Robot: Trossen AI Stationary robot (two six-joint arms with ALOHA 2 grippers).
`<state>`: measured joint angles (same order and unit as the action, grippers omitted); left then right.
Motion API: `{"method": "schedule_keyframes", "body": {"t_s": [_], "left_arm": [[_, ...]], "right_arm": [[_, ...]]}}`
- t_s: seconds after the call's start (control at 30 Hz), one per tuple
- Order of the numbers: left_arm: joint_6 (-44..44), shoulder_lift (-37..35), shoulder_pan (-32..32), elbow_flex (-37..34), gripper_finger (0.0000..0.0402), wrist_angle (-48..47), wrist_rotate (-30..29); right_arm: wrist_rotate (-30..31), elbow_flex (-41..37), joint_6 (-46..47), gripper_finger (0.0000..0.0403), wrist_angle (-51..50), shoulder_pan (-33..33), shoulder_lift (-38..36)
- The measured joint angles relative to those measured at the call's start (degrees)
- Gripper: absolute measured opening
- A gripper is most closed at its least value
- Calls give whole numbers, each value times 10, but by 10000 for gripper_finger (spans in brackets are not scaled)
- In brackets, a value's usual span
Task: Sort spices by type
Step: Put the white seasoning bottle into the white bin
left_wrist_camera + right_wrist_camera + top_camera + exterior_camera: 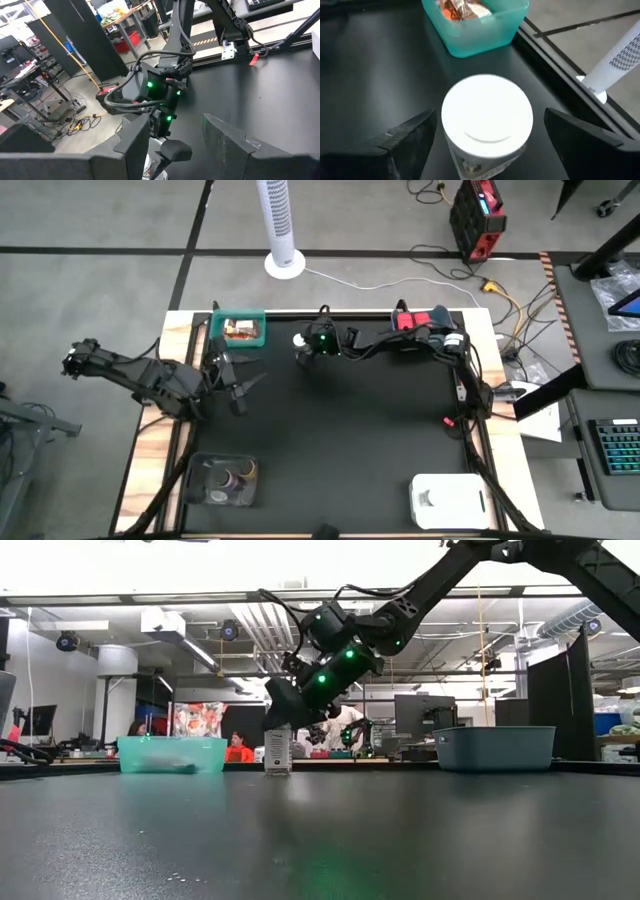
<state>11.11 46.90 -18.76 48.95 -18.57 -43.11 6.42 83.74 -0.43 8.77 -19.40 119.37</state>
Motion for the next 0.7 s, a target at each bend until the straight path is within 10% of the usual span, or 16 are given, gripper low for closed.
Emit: {"method": "schedule_keyframes", "body": {"t_s": [0.4, 0.7], "left_arm": [[0, 3, 0, -1, 165, 0, 0], [-11, 8, 0, -12, 165, -1, 0]], "right_arm": [[-6, 0, 15, 193, -2, 0, 1], [-24, 0, 22, 186, -2, 7, -4]]}}
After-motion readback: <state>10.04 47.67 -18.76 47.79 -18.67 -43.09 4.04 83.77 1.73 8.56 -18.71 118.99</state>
